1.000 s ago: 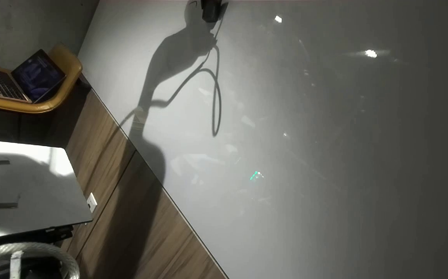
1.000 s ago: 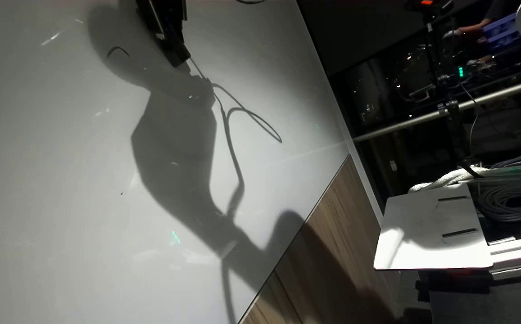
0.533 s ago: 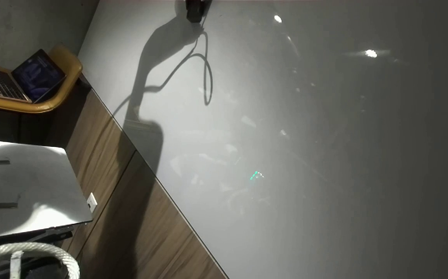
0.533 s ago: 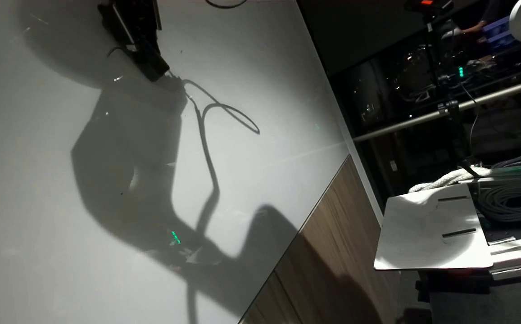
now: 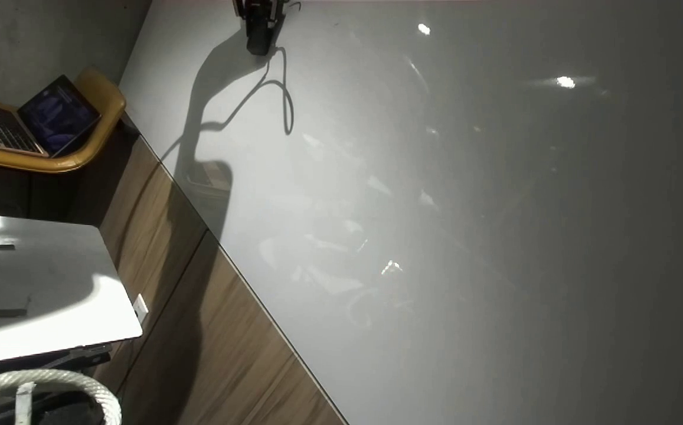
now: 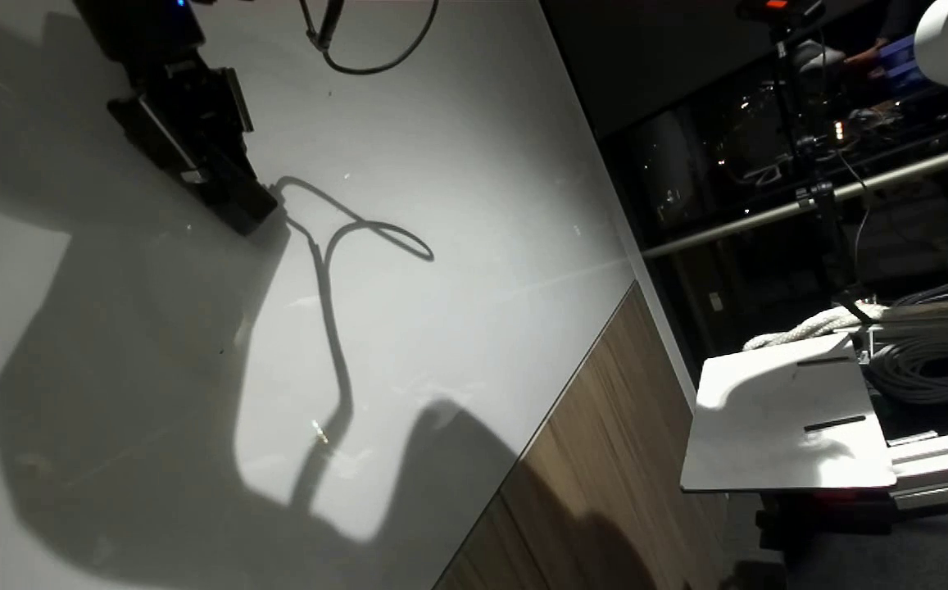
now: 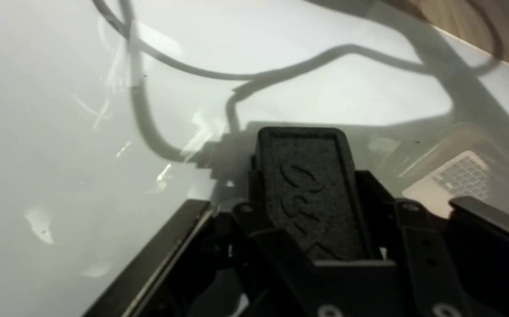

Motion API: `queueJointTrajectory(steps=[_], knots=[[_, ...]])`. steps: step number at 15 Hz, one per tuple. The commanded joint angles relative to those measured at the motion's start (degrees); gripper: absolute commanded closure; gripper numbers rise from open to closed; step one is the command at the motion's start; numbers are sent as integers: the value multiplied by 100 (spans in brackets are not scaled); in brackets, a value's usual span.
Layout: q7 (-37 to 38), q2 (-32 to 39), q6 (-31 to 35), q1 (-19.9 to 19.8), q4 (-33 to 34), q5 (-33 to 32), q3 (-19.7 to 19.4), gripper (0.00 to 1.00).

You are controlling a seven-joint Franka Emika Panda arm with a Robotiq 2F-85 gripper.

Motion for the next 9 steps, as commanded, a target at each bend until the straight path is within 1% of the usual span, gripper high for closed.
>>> queueJointTrajectory(steps=[1,2,4,6,9], knots=[[-300,436,204,-148,354,83,-148,71],[-271,344,218,-196,155,151,-155,71],[-79,-51,308,-345,-645,354,-91,71],[154,-428,313,-554,-1502,756,-22,71],[373,-785,343,-772,-2442,1138,-39,71]])
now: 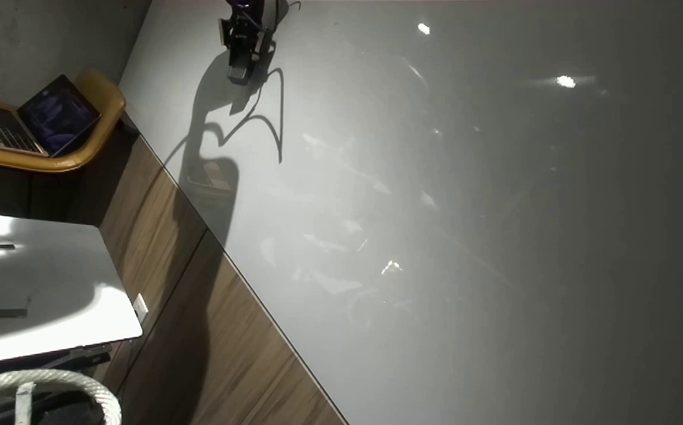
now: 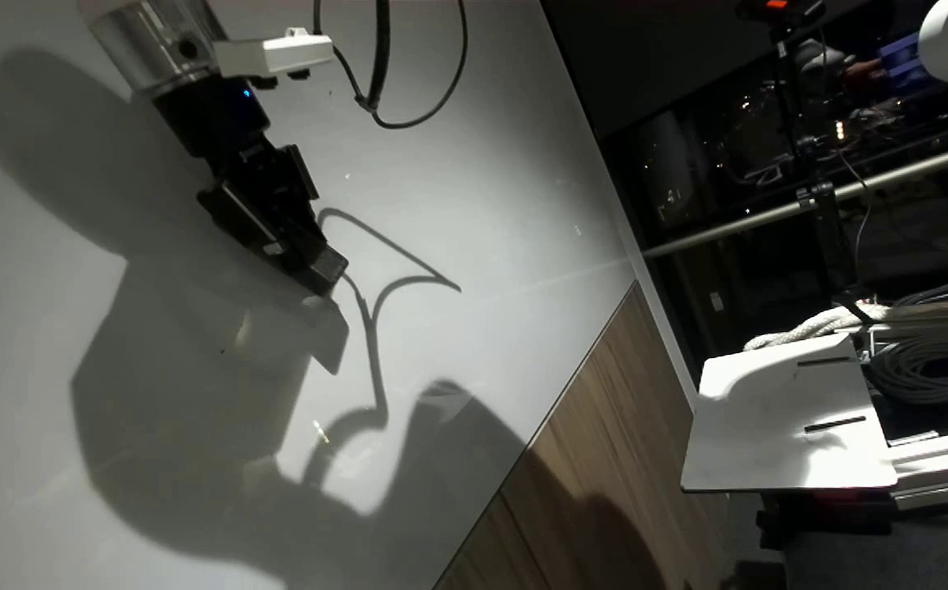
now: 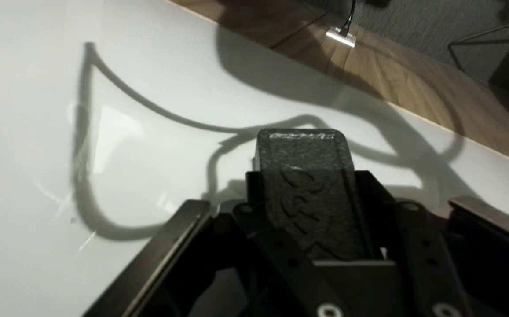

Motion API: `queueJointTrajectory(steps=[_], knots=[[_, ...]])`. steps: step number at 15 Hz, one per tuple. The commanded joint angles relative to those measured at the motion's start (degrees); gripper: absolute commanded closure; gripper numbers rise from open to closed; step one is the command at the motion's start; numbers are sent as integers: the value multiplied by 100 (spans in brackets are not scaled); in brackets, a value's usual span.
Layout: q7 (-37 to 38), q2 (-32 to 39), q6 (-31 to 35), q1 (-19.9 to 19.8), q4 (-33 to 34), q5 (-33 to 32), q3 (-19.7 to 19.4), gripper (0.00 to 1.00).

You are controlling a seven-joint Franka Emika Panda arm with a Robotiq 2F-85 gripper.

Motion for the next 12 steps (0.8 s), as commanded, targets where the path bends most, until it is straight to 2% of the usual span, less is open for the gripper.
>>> queueJointTrajectory(steps=[1,7,8,12], knots=[[254,-669,418,-461,-1471,411,1,71],[604,-1594,1124,-990,-3430,589,-55,71],[629,-1728,1152,-934,-3709,689,-166,71],[776,-2318,1296,-976,-4977,980,-105,71]])
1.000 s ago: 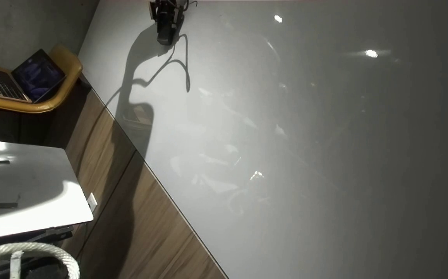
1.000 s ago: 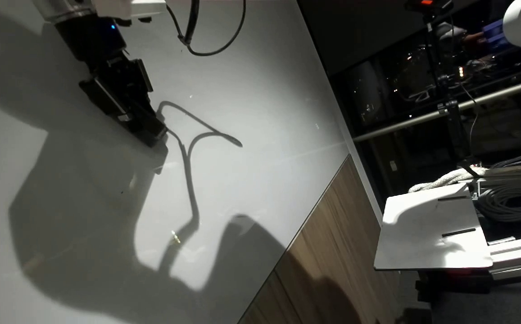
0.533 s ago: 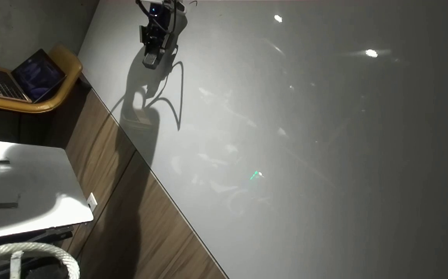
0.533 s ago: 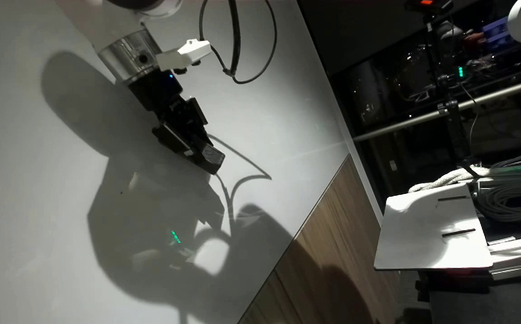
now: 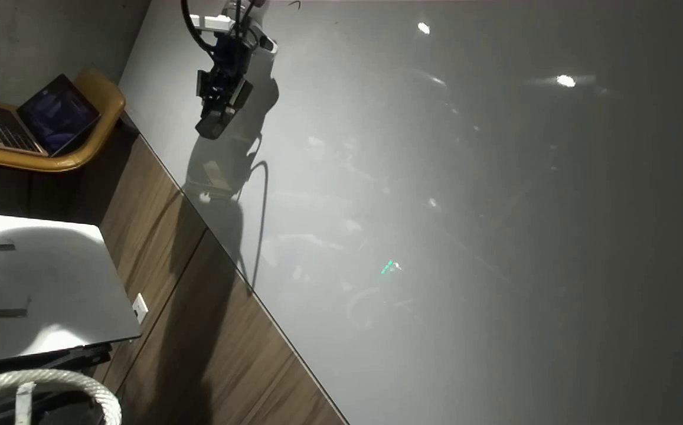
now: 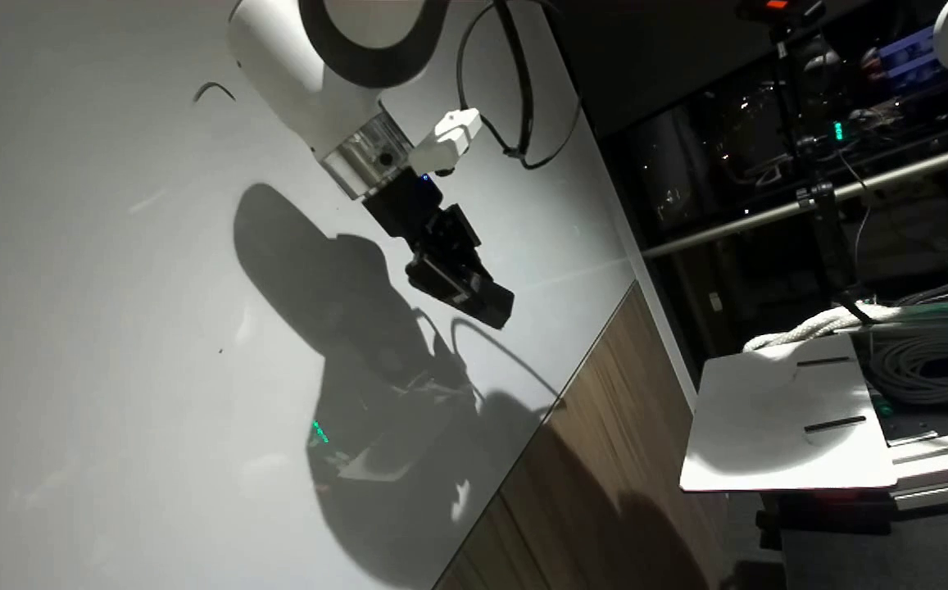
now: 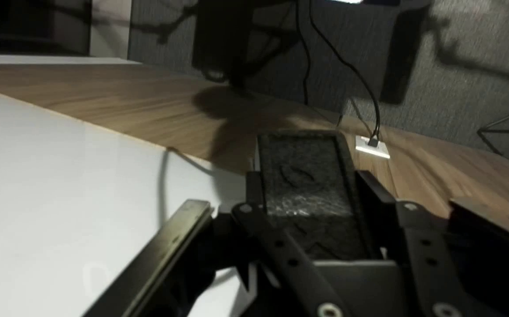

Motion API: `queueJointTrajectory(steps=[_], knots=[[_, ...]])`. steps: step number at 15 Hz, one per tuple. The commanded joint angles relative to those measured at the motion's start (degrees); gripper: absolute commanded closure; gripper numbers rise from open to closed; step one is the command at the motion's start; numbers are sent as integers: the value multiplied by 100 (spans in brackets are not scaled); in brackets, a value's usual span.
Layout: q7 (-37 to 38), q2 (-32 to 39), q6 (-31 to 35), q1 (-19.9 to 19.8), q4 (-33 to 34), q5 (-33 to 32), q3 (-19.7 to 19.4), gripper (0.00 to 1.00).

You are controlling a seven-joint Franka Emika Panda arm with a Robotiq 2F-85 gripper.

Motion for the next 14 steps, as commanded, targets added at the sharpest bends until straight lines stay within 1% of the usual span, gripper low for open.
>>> queueJointTrajectory(steps=[1,5,7,8,10,12,14], knots=[[239,-864,401,-8,-1435,336,45,71],[344,-1622,893,-117,-2792,730,65,71],[294,-2029,1239,-175,-3495,944,53,71],[246,-2318,1471,-204,-3844,938,55,71],[212,-2642,1612,-250,-3990,750,107,71],[200,-2888,1478,-303,-3614,433,199,71],[140,-2952,1334,-356,-3021,139,297,71]])
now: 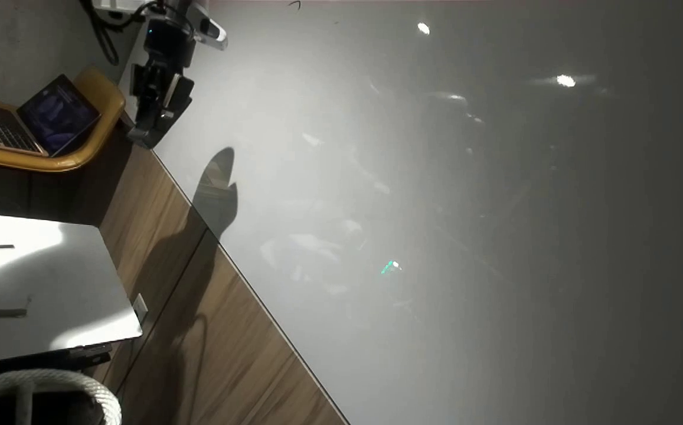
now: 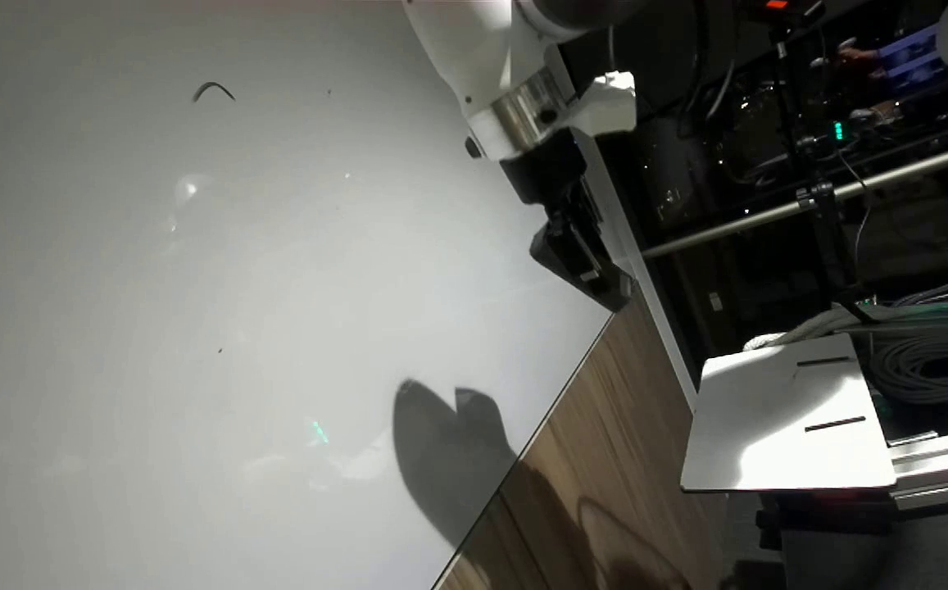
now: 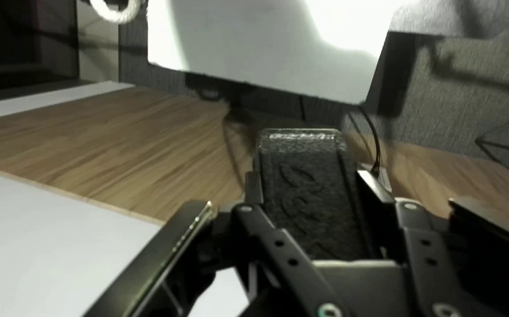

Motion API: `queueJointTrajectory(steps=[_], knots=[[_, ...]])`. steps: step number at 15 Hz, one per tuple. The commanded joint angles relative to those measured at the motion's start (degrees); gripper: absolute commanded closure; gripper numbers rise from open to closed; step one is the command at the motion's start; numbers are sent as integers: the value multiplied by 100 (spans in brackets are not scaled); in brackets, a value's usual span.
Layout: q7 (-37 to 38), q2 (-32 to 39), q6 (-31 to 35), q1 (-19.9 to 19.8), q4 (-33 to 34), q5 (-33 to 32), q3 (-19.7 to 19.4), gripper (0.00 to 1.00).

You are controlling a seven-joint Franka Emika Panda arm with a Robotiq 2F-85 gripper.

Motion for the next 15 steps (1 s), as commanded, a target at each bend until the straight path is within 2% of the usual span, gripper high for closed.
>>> queueJointTrajectory(steps=[1,8,15], knots=[[-205,-255,-160,-208,929,-503,259,71],[-506,860,-312,-401,3517,-1166,511,71],[-697,2381,-869,-58,5596,-1643,356,71]])
